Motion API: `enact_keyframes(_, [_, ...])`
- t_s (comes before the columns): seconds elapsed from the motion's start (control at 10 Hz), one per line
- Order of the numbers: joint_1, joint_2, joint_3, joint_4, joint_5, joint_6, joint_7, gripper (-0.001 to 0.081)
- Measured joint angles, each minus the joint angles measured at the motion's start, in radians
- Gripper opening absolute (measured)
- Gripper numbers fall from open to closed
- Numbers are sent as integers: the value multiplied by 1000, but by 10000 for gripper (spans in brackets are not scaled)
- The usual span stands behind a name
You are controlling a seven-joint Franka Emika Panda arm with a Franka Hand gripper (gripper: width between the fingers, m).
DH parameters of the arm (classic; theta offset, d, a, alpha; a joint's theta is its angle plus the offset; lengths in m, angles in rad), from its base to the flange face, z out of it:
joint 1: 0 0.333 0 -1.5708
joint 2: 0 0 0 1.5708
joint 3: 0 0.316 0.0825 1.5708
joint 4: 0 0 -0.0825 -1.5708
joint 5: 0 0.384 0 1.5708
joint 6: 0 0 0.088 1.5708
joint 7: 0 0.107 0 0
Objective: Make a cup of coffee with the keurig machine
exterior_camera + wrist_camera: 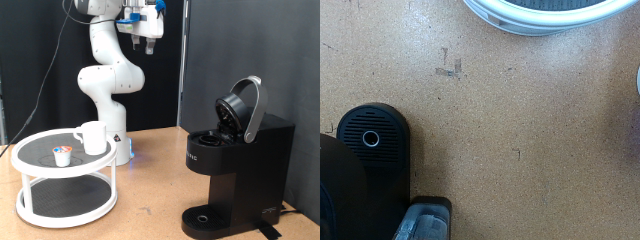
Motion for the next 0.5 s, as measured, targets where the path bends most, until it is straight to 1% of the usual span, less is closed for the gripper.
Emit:
enact_keyframes(0.2, [-4,0,-7,0,0,3,-1,734])
enact_keyframes(0.5, [-30,0,-70,9,-18,4,-51,734])
